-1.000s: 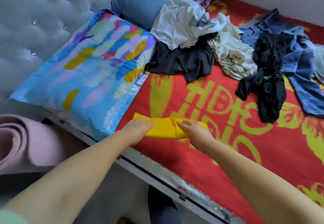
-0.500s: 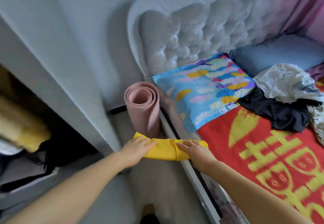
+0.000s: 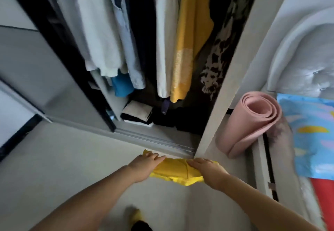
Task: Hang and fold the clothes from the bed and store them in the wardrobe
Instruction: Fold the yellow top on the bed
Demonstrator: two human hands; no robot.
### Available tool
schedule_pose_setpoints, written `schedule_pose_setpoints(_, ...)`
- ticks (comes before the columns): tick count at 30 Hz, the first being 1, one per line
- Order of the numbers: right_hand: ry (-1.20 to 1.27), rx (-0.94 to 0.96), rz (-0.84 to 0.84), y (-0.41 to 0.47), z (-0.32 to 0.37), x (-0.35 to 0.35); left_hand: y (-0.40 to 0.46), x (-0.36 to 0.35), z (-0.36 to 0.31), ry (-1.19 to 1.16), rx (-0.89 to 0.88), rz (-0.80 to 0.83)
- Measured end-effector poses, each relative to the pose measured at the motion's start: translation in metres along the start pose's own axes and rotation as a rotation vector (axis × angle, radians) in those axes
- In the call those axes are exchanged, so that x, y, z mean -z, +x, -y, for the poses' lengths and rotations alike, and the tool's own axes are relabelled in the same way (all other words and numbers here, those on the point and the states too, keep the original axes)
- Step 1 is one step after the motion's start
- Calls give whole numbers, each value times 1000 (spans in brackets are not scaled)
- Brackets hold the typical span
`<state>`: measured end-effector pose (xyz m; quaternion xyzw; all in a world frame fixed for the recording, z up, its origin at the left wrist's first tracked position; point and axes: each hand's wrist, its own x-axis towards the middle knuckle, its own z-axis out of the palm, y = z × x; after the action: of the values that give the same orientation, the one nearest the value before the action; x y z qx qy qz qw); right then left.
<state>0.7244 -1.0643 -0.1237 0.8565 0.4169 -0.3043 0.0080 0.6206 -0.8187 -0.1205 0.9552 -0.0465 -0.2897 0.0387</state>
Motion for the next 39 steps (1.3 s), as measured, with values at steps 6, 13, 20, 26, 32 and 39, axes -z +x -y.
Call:
schedule_pose_setpoints(6, -31, 112, -44, 85, 90, 26, -49, -23, 111, -39, 64, -63)
schedule_pose_setpoints(13, 48, 121, -62, 182, 193, 36, -73, -38, 252, -52, 113, 20)
schedule_pose_setpoints(20, 58, 44, 85, 248, 207, 18, -33, -48, 317, -7, 57, 114)
schedule_pose_setpoints(26, 74, 29, 120, 345, 180, 10, 43, -64, 379, -63, 65, 149)
schedule_pose_setpoints(32, 80, 44, 88, 497, 134, 21, 168, -65, 469, -42, 101, 138)
schedule_pose_setpoints(39, 25, -20, -227, 684, 73, 48, 330, -63, 581, -186, 279, -179)
